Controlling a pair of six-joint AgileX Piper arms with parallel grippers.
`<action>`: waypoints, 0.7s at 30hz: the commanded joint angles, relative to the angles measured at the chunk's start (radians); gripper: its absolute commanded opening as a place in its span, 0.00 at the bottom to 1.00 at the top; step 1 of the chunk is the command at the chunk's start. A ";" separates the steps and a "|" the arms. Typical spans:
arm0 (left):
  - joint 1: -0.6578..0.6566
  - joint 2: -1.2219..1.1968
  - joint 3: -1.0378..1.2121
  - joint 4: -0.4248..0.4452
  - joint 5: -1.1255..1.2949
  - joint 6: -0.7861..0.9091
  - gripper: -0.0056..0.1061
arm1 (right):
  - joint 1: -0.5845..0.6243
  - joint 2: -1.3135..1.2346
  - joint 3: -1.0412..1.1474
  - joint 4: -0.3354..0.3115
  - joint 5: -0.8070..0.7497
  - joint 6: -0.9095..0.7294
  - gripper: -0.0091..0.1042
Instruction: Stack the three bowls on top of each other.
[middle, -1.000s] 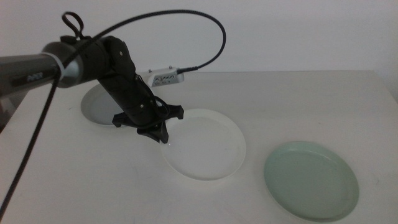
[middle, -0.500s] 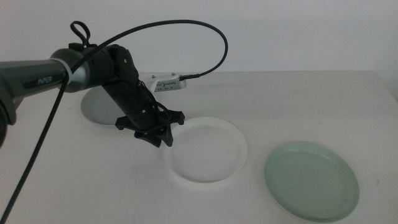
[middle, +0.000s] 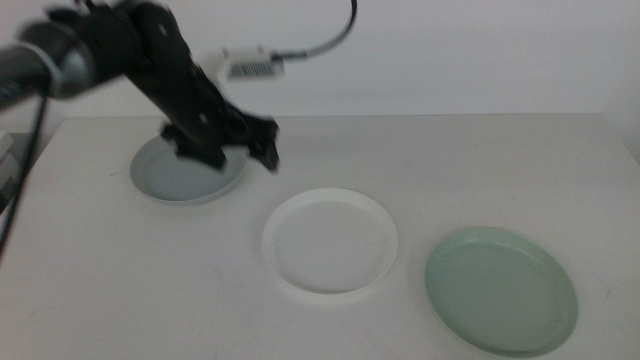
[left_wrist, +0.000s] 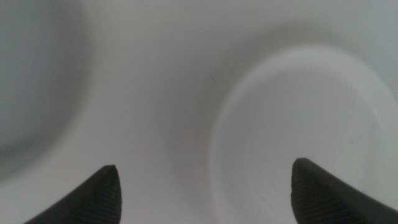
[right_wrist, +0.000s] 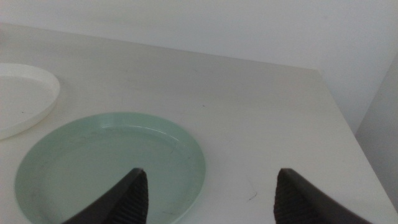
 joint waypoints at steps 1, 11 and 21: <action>0.011 -0.093 -0.068 0.057 -0.010 -0.004 0.99 | -0.008 -0.027 -0.006 -0.002 -0.070 -0.010 0.54; 0.127 -0.147 -0.167 0.220 -0.013 -0.118 0.99 | -0.008 -0.027 -0.006 -0.002 -0.070 -0.010 0.54; 0.295 -0.116 -0.171 0.223 -0.120 -0.102 0.99 | -0.008 -0.027 -0.006 -0.002 -0.070 -0.010 0.54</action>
